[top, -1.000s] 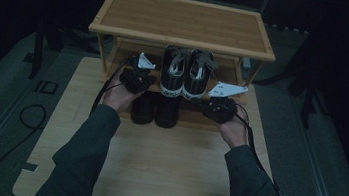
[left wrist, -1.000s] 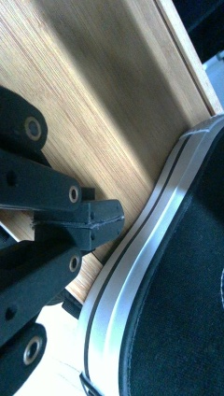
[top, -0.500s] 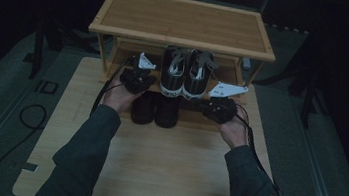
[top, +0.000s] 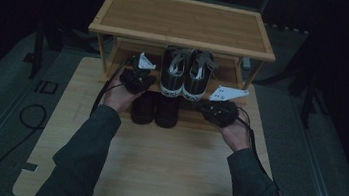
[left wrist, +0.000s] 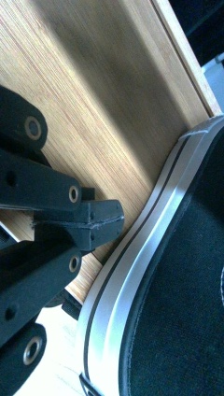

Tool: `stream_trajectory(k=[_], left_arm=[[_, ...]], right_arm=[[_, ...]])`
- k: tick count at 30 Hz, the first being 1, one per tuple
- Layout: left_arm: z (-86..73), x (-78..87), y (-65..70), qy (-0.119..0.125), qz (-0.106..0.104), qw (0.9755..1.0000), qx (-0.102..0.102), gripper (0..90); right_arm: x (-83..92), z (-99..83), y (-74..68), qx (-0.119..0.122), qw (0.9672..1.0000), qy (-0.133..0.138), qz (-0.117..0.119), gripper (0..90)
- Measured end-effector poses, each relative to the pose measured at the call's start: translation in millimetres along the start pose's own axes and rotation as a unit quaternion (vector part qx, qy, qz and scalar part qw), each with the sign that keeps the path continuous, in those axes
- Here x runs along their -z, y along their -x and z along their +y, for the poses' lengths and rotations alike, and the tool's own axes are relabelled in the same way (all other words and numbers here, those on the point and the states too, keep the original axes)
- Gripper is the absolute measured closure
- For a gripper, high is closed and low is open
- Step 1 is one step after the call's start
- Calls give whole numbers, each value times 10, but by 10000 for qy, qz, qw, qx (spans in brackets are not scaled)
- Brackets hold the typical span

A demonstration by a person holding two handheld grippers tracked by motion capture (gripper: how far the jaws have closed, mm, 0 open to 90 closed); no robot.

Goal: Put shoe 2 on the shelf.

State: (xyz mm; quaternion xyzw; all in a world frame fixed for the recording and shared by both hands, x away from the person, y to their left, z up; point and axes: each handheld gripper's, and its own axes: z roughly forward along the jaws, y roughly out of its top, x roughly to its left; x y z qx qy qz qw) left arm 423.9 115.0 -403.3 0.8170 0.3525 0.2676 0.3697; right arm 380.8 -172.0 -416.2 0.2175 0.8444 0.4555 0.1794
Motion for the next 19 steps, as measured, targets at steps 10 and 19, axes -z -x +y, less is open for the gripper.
stream_trajectory(k=[10,19], left_arm=[[-2,0,6,10,18,10000,-6,900],[-4,0,1,19,4,10000,-4,900]], right_arm=[[-49,-218,32,-148,9998,-166,17,900],[-49,-305,53,-212,9995,-233,8,900]])
